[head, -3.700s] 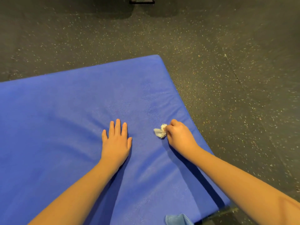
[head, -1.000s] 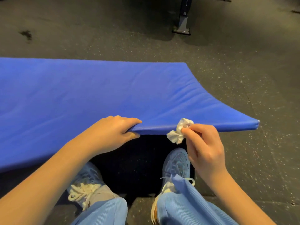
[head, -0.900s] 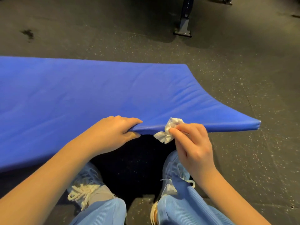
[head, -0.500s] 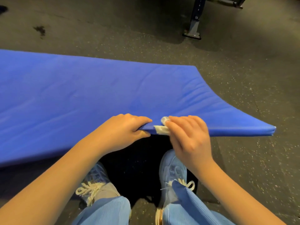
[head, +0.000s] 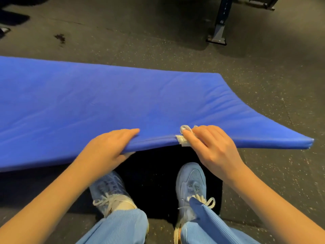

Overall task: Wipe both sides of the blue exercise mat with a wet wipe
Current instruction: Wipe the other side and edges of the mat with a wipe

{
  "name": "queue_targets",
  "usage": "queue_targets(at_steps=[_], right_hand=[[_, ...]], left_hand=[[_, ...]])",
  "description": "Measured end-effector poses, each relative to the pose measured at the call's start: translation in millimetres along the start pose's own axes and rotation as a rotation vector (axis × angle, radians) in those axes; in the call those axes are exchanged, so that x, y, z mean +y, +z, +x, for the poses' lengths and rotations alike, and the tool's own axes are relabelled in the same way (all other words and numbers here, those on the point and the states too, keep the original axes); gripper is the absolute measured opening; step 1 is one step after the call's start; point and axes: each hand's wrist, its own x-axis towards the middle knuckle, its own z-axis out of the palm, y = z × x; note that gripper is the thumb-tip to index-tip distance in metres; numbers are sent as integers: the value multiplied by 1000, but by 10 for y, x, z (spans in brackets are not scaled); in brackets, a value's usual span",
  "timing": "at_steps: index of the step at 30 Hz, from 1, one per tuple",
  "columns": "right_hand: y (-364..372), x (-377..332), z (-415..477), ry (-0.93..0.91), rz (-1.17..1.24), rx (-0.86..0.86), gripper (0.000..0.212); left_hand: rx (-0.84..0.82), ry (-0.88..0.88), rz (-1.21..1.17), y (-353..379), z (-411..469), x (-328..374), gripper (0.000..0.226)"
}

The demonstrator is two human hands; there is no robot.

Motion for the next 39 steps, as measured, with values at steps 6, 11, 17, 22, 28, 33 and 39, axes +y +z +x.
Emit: queue_targets(at_steps=[6,11,17,22,28,33,39], right_hand=[[-240,50,81,18,23,29,23],[-646,331,-116,152,-4,-2,29],[-1168,671,-457,330,-54,-35,34],[-1011,332,-365,431,-11,-50,44],[-736,164,-57,273,12,29,32],[-787,227,-141,382,-19,99,32],[-436,-87,164,170,-48,60,29]], left_hand=[[123,-246,-32,-205,-240,-193,44],[225,-8,53,-339,31,129,29],[276,170,16,-271,422,731,40],[286,221,21,-180,637,996,46],[216,161,-17,-271,661,1007,61],[170,134,9,-270,670,1014,73],[142,94,8,-251,625,1028,49]])
